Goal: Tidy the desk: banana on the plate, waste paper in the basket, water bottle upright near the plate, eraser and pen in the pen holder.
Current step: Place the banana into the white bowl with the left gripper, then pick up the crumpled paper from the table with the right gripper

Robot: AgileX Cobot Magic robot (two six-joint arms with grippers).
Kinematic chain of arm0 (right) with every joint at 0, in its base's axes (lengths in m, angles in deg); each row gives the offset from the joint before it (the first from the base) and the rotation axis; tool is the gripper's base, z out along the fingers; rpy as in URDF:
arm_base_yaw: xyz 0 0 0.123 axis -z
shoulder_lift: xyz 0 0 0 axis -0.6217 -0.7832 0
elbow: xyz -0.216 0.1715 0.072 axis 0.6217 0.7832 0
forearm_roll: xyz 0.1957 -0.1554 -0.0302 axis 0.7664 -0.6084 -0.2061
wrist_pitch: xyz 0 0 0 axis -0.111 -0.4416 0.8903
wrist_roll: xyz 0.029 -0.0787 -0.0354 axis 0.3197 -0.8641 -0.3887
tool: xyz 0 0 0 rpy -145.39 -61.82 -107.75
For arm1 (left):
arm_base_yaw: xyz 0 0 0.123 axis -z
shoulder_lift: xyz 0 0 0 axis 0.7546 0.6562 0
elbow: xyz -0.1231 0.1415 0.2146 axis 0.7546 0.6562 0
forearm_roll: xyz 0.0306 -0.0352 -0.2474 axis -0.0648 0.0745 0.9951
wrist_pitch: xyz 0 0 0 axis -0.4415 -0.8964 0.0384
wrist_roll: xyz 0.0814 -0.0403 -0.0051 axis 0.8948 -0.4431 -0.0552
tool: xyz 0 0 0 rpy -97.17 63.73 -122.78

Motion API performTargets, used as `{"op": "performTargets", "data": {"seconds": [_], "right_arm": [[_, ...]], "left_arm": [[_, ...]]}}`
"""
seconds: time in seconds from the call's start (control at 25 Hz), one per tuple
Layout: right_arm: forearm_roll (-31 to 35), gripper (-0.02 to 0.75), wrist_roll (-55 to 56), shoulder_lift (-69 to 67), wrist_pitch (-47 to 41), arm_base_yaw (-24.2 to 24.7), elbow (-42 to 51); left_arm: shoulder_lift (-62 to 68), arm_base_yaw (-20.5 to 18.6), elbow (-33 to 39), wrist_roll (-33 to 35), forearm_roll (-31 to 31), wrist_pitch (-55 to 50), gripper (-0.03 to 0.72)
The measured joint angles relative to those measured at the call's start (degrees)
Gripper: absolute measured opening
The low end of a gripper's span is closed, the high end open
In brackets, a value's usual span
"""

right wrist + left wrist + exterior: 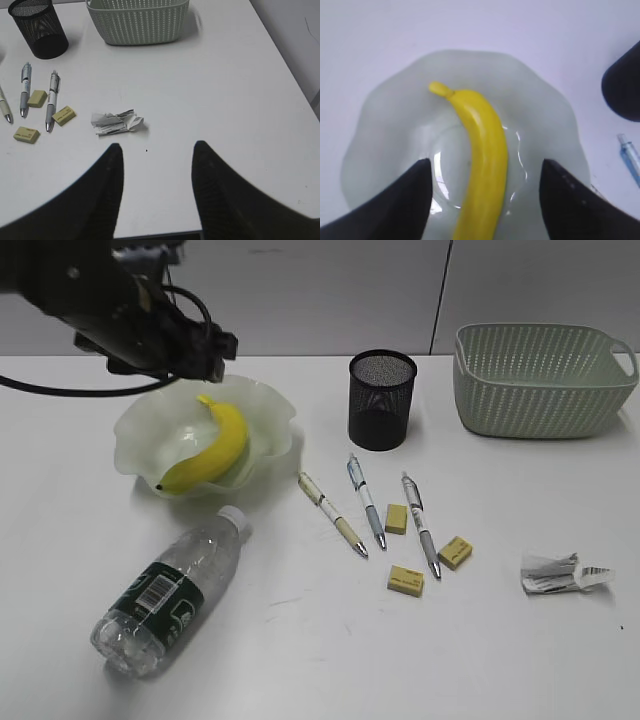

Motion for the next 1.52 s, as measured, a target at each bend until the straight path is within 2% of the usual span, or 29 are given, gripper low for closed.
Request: {"op": "performTargets", "data": {"seconds": [0.2,0.36,0.44,0.52,0.6,0.72,0.88,1.12,1.24,1.44,1.52], "right_arm": [[0.0,0.364,0.0,0.0,0.0,0.0,0.0],[0.0,0.364,0.0,0.0,0.0,0.0,0.0],[0.1,0.364,0.0,0.0,0.0,0.0,0.0],[0.4,0.364,0.0,0.0,0.0,0.0,0.0],[0.4,0.364,0.0,0.0,0.0,0.0,0.0],[0.4,0.364,0.0,0.0,0.0,0.0,0.0],[0.4,0.364,0.0,0.0,0.0,0.0,0.0],[0.4,0.364,-0.4,-0.4,0.0,0.0,0.0],[3.2,0.364,-5.3,-2.3,1.0,0.0,-0.5],[6.9,0.364,-13.6,-14.7,9.7,0.0,-2.7],[7.1,0.366,-14.3,-24.8,14.0,0.0,-2.8]], "left_arm": [[-23.5,0.0,13.9,0.9,-3.6,-2.5,0.379],[-51.0,0.0,25.4,11.3,-3.0,-12.4,0.365],[-65.9,0.0,29.0,15.4,0.4,-19.3,0.374],[-76.2,0.0,32.1,19.6,5.4,-26.2,0.421],[-85.7,0.0,34.3,21.5,10.3,-31.5,0.479],[-95.2,0.0,37.3,22.4,12.9,-37.6,0.515],[-101.4,0.0,41.0,22.5,14.2,-39.7,0.519],[-102.5,-0.1,43.4,22.5,15.4,-34.8,0.464],[-102.3,-0.2,43.3,22.5,15.4,-34.3,0.443],[-102.5,-0.9,43.3,22.5,15.5,-34.3,0.434],[-102.5,-3.1,43.3,22.5,15.5,-34.3,0.433]]}}
